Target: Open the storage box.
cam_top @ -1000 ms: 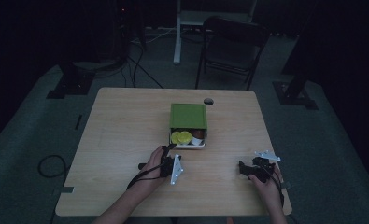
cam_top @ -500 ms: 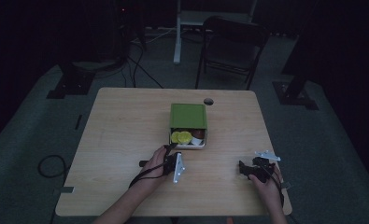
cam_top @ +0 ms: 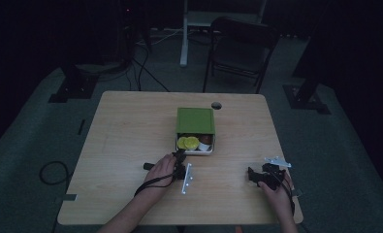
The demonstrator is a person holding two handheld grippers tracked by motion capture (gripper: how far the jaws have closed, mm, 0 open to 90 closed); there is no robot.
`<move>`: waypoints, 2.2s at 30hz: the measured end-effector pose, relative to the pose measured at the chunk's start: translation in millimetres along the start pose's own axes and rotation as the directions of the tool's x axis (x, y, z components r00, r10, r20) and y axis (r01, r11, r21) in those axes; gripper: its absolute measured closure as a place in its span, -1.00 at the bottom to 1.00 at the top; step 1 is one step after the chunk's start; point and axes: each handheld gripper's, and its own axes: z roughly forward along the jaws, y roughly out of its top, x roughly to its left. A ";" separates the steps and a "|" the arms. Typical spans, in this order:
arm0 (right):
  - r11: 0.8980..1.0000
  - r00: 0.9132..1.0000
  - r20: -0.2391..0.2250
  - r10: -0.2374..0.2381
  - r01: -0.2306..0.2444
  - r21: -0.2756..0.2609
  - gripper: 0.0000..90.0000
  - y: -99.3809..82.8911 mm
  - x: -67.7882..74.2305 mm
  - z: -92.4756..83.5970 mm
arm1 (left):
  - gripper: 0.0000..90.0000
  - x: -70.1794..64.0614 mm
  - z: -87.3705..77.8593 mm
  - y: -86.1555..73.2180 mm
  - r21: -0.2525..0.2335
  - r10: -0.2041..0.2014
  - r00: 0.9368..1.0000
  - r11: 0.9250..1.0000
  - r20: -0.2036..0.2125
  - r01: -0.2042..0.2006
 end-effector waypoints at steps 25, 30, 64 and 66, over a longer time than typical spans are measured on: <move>1.000 1.000 0.000 0.000 0.000 0.000 -0.76 0.0 0.0 0.0 | 0.60 -1.2 -9.4 5.3 0.009 0.083 0.996 0.996 0.024 -0.083; 1.000 1.000 0.000 0.000 0.000 0.000 -0.76 0.0 0.0 0.0 | 0.60 -3.2 -14.5 7.1 0.008 0.086 0.996 0.996 0.024 -0.086; 1.000 1.000 0.000 0.000 0.000 0.000 -0.76 0.0 0.0 0.0 | 0.60 -22.0 -51.4 19.2 -0.021 0.073 0.997 0.997 0.027 -0.072; 1.000 1.000 0.000 0.000 0.000 0.000 -0.76 0.0 0.0 0.0 | 0.60 -22.7 -52.6 19.4 -0.024 0.071 0.997 0.997 0.031 -0.070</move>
